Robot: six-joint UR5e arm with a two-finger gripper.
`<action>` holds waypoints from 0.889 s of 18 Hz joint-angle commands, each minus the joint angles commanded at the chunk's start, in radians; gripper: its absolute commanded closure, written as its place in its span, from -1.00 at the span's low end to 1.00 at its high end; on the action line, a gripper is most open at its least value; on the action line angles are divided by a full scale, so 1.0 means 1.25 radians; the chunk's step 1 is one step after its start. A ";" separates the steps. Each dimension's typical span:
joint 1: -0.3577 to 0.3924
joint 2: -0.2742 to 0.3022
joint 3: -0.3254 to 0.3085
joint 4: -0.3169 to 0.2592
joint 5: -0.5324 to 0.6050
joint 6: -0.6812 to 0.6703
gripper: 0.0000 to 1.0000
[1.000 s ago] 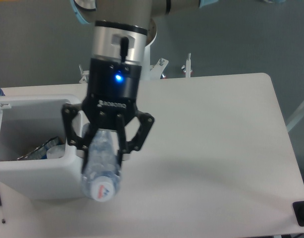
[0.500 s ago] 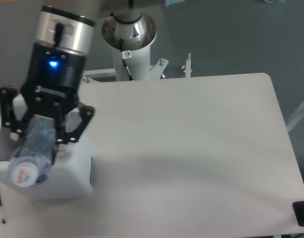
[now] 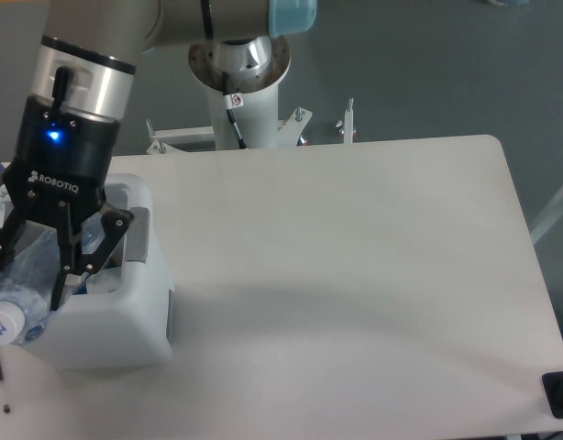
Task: Place the trash in the trash can
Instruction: 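Lower the bottle into the bin and open the gripper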
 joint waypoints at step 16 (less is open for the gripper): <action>-0.015 0.005 -0.059 0.037 0.002 0.000 -0.97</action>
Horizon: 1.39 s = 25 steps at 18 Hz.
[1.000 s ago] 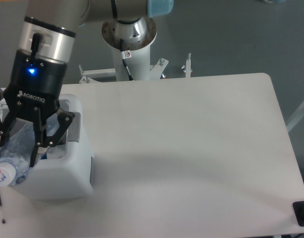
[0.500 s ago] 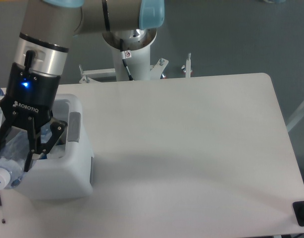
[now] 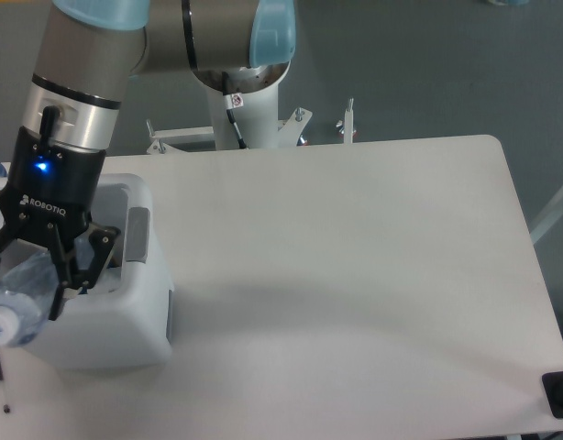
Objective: Place the trash in the trash can
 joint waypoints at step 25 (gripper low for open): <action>0.283 0.000 -0.086 -0.015 0.004 0.107 -1.00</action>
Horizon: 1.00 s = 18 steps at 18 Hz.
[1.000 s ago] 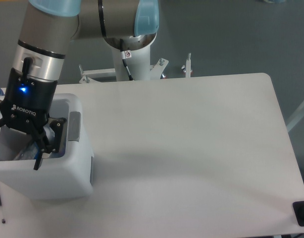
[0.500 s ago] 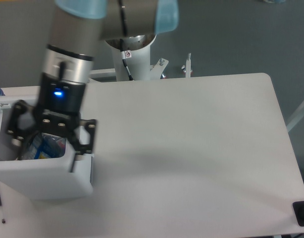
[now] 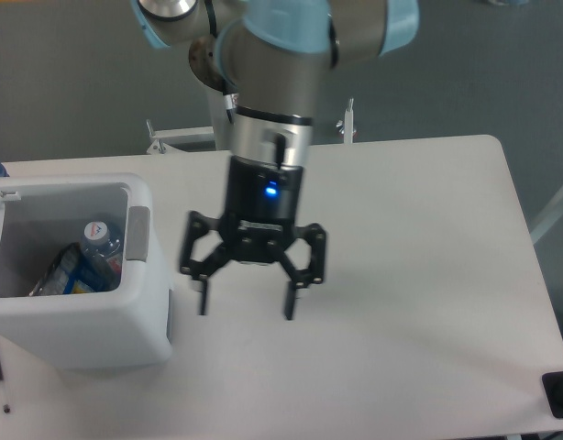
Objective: Place the trash in the trash can
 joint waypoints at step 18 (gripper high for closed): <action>0.189 -0.071 0.036 -0.389 0.147 0.659 -1.00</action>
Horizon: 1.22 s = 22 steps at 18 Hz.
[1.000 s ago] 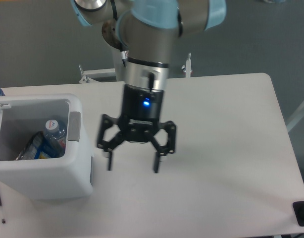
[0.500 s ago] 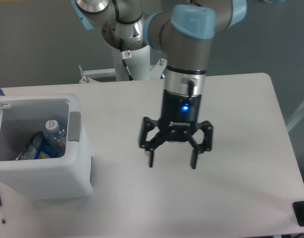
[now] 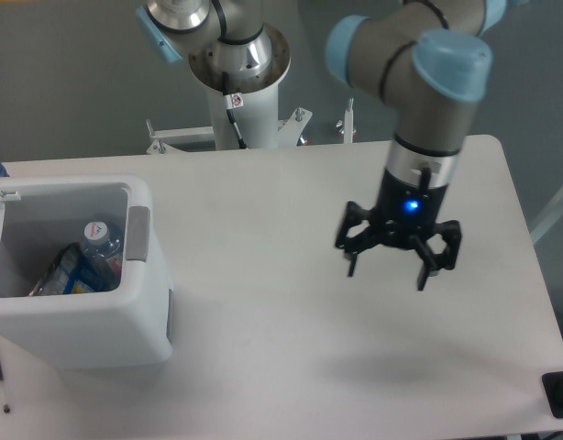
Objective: Place the trash in the trash can
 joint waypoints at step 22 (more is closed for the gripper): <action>-0.029 -0.031 0.043 -0.135 0.236 0.317 -1.00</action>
